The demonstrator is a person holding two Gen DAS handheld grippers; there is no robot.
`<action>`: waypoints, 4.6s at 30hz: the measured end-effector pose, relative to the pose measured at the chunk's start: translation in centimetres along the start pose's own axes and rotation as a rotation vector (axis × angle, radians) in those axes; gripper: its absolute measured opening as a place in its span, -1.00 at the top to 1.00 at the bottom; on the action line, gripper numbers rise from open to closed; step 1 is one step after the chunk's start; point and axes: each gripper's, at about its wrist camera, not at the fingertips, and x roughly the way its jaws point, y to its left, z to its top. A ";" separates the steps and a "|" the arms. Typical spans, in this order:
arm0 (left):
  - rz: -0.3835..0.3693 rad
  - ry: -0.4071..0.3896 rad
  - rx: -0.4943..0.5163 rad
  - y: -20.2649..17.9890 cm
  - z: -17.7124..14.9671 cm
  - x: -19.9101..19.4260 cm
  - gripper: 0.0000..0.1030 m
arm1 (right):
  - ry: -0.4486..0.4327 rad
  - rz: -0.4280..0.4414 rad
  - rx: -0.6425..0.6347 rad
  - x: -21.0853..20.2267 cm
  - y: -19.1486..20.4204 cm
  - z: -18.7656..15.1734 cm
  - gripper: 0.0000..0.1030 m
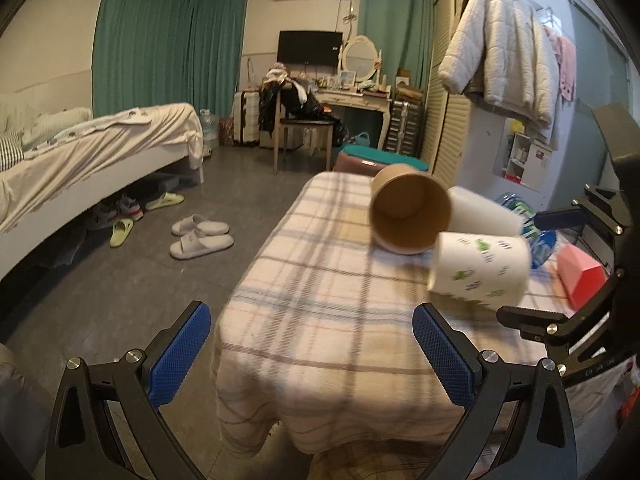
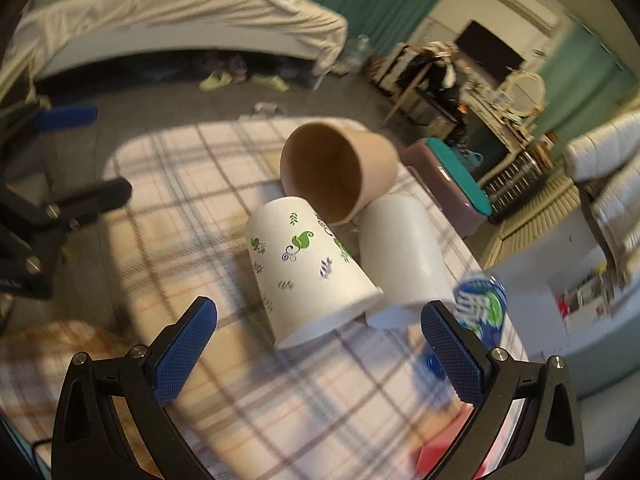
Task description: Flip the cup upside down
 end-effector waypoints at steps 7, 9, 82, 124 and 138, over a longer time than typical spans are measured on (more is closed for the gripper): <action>0.010 0.039 -0.005 1.3 -0.7 2.2 -1.00 | 0.064 0.009 -0.078 3.8 -0.4 0.7 -0.81; 0.007 0.044 -0.007 1.4 -0.7 2.4 -1.00 | 0.073 -0.001 -0.100 4.2 -0.4 0.7 -0.65; -0.110 0.404 0.143 -22.5 4.6 4.8 -0.98 | -0.082 -0.316 0.809 -9.6 -14.5 -20.2 -0.74; -0.267 0.208 0.248 -25.3 7.2 3.1 -0.24 | -0.086 -0.255 0.839 -8.3 -12.5 -22.0 -0.74; -0.269 0.111 0.293 -26.0 5.7 6.9 -0.23 | -0.019 -0.248 0.857 -5.9 -12.8 -23.7 -0.74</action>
